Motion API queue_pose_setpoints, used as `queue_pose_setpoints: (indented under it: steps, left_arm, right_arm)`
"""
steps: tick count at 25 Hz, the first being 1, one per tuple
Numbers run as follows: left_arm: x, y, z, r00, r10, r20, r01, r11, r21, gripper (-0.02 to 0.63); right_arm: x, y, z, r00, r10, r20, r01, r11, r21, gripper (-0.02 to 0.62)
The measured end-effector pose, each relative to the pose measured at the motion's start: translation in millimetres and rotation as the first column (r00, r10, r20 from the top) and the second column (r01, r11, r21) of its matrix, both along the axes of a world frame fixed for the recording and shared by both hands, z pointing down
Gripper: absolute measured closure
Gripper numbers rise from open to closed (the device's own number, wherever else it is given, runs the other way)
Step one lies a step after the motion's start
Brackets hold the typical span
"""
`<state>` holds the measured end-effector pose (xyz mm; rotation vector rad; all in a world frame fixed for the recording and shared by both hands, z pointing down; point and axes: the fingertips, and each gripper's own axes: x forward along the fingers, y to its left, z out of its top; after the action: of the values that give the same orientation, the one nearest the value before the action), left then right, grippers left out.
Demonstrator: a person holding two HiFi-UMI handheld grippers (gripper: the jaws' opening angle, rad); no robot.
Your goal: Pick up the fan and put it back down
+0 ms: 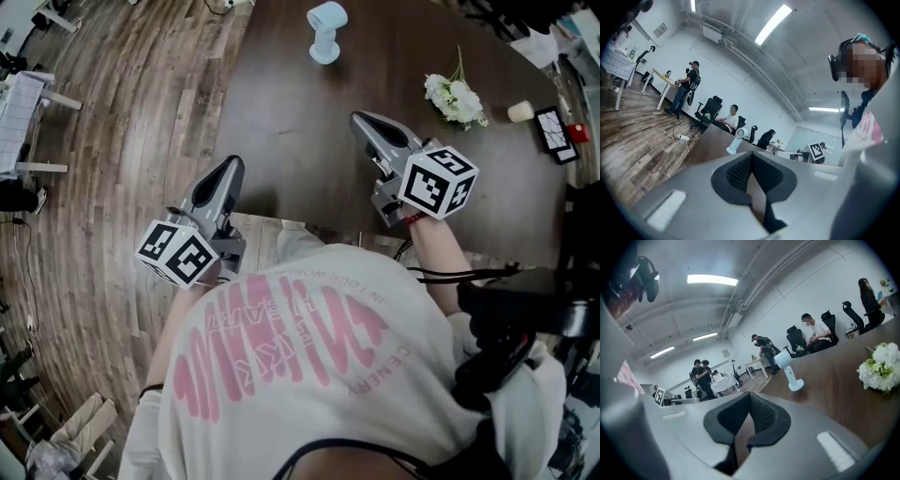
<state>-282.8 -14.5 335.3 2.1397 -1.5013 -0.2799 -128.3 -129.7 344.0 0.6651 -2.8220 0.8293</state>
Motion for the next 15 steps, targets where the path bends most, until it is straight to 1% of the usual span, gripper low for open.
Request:
queue_pose_setpoints:
  steps: [3,5,8,12,15]
  left_arm:
    - [2,7,-3,1.0,-0.009,-0.003,0.009,1.0,0.02,0.586]
    - [4,12,-4,1.0,-0.014,-0.004,0.014,1.0,0.019,0.586]
    - [10,18,-4,1.0,-0.016,0.004,0.016,1.0,0.001,0.586]
    - [15,21,-3,1.0,-0.017,0.004,0.017,1.0,0.011,0.586]
    - [16,24,-6,1.0,-0.025,0.007,0.025,0.999,0.02,0.586]
  right_arm:
    - [14,9,4,1.0,0.013,-0.014,-0.014,1.0,-0.027,0.591]
    - [20,13,6,0.999,0.014,-0.031,-0.015,0.999,-0.035,0.592]
    - [24,17,7,0.999,0.008,-0.047,-0.01,0.999,-0.031,0.591]
    - [28,15,6,0.999,0.011,-0.053,-0.012,1.0,-0.009,0.591]
    - [30,14,3,0.999,0.017,-0.034,-0.018,1.0,-0.02,0.591]
